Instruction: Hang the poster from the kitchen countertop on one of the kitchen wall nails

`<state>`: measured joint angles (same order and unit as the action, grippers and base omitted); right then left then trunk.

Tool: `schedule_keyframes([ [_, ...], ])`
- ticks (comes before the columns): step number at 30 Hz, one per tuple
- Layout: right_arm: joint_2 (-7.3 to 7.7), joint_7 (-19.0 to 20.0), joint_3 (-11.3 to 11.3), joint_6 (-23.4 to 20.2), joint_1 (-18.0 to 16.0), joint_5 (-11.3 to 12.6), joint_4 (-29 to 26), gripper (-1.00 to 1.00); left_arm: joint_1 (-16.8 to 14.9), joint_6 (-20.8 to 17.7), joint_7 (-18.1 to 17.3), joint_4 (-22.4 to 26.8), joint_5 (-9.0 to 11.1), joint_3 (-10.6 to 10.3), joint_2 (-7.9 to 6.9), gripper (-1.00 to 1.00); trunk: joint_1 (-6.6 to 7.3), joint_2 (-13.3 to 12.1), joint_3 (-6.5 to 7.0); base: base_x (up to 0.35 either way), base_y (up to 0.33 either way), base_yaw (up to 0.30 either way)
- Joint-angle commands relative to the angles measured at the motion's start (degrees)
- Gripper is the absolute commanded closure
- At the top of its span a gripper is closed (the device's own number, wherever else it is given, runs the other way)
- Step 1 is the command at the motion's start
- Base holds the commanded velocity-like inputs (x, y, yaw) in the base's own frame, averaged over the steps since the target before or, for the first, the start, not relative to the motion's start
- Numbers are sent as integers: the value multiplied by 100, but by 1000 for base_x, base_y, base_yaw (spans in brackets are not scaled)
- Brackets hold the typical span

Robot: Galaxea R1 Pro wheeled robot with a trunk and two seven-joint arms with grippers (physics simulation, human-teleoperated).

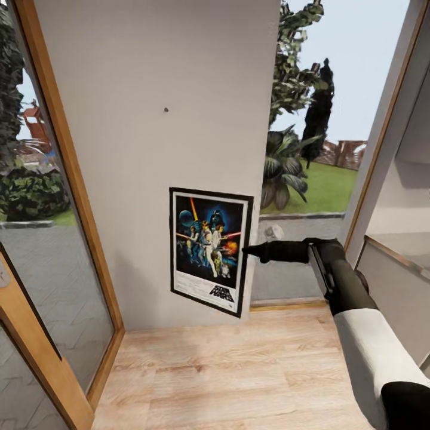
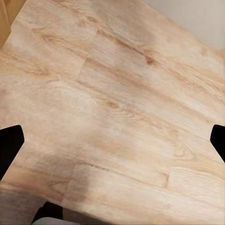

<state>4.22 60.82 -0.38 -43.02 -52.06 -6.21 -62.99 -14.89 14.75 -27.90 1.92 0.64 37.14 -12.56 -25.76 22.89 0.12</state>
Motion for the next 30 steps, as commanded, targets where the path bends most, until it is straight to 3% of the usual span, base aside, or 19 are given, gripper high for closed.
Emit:
schedule_keyframes([
  [1, -62, 144, 8, -138, -240, -77, -1, 100, 0, 19, -17, -8, 6, 5, -5, -100, -3, 3, -4, 0, 0, 0],
  [10, -192, 321, 35, -750, -1331, -82, 136, 100, 7, 19, -14, -8, 6, -4, -64, -100, -3, 3, -4, 0, 0, 0],
  [15, -343, 816, 37, -905, -2333, -82, 897, 100, 83, 19, -13, -8, 4, -4, -74, -100, -3, 3, -4, 0, 0, 0],
  [18, -379, 916, 37, -920, -2625, -82, 1125, 100, 96, 19, -13, -8, 5, -4, -75, -100, -3, 3, -4, 0, 0, 0],
  [21, -509, 988, 41, -928, -3004, -87, 1494, 100, 106, 18, -13, -8, 5, -5, -75, -100, -3, 3, -4, 0, 0, 0],
  [22, -657, 1007, 259, -923, -3542, -97, 2195, 100, 109, 19, -14, -8, 6, -5, -79, -100, -3, 3, -4, 0, 0, 0],
  [24, -720, 1007, 299, -920, -3697, -100, 2381, 100, 109, 19, -18, -8, 6, -8, -79, -100, -3, 3, -4, 0, 0, 0],
  [26, -886, 989, 359, -906, -4034, -113, 2806, 100, 113, 19, -27, -8, 6, -9, -79, -100, -3, 3, -4, 0, 0, 0],
  [30, -1012, 962, 386, -904, -4191, -123, 2932, 100, 111, 19, -30, -8, 6, -11, -80, -100, -3, 3, -4, 0, 0, 0],
])
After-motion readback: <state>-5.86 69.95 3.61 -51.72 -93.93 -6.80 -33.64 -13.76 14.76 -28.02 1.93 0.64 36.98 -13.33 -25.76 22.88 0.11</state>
